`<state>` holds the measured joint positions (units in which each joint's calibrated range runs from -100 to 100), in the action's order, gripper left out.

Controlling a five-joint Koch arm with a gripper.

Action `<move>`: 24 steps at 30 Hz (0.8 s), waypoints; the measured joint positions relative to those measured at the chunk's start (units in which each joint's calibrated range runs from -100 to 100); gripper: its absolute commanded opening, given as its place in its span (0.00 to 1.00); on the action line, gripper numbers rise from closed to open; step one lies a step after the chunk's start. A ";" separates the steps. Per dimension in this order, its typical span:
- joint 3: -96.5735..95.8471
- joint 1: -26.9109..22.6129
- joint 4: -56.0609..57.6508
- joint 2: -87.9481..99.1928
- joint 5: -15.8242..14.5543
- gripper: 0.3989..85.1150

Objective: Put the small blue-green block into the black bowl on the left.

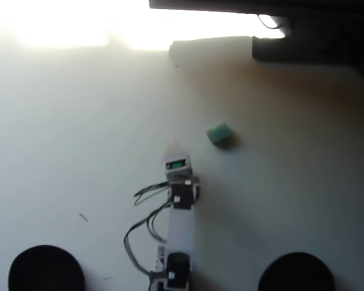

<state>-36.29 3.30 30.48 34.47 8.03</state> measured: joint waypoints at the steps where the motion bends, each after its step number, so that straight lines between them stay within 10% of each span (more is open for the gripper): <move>1: 2.86 0.29 1.32 -1.89 0.63 0.59; 14: 23.18 5.91 3.62 -22.85 12.06 0.58; 24: 28.62 8.35 4.11 -30.68 15.24 0.58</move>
<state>-7.66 11.65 34.59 3.79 23.27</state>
